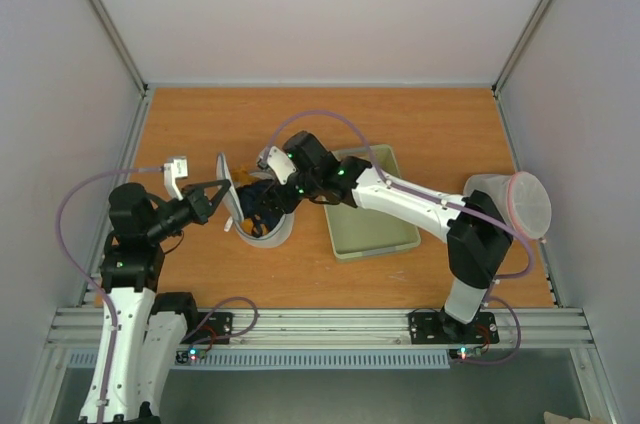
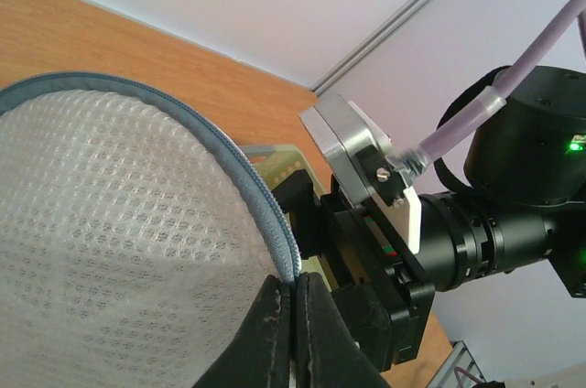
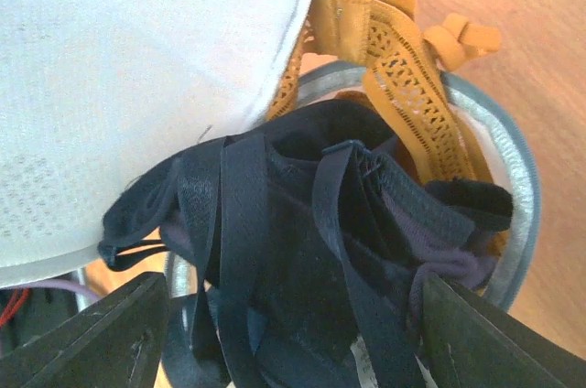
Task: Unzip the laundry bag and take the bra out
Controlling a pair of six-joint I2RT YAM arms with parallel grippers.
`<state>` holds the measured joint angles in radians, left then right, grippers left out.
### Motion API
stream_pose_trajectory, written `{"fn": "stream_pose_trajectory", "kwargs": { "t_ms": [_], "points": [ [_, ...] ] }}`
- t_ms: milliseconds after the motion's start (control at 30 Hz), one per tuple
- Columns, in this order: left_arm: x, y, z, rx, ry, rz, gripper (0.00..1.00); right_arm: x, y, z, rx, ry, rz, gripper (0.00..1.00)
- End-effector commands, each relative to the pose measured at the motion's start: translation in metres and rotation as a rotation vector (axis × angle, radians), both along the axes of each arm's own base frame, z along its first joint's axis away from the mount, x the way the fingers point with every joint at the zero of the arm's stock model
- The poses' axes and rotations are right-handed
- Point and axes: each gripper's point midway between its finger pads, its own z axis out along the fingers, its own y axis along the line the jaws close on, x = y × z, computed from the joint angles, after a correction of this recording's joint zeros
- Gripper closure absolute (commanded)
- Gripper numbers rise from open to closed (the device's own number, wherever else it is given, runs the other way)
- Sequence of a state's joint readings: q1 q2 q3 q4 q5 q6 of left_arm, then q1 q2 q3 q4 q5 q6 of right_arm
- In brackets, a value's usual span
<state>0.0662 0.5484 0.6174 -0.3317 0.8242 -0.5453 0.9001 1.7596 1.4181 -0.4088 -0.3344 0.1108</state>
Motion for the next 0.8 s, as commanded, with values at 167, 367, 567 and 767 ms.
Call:
{"fn": "stream_pose_trajectory", "kwargs": {
  "t_ms": [167,367,567,767],
  "points": [
    [-0.001,-0.001,0.0,-0.001,-0.022,-0.014,0.99,0.013,0.009,-0.013,-0.131,-0.118,-0.085,0.23],
    [0.0,-0.001,-0.003,-0.002,-0.011,-0.01,0.99,0.004,0.023,-0.025,-0.162,-0.115,-0.053,0.2],
    [0.0,-0.001,-0.003,-0.003,-0.006,-0.01,0.99,0.02,0.017,-0.023,-0.205,-0.168,-0.162,0.52],
    [0.0,0.0,-0.006,-0.003,0.003,-0.006,0.99,0.028,0.011,-0.018,-0.245,-0.176,-0.209,0.76]
  ]
}}
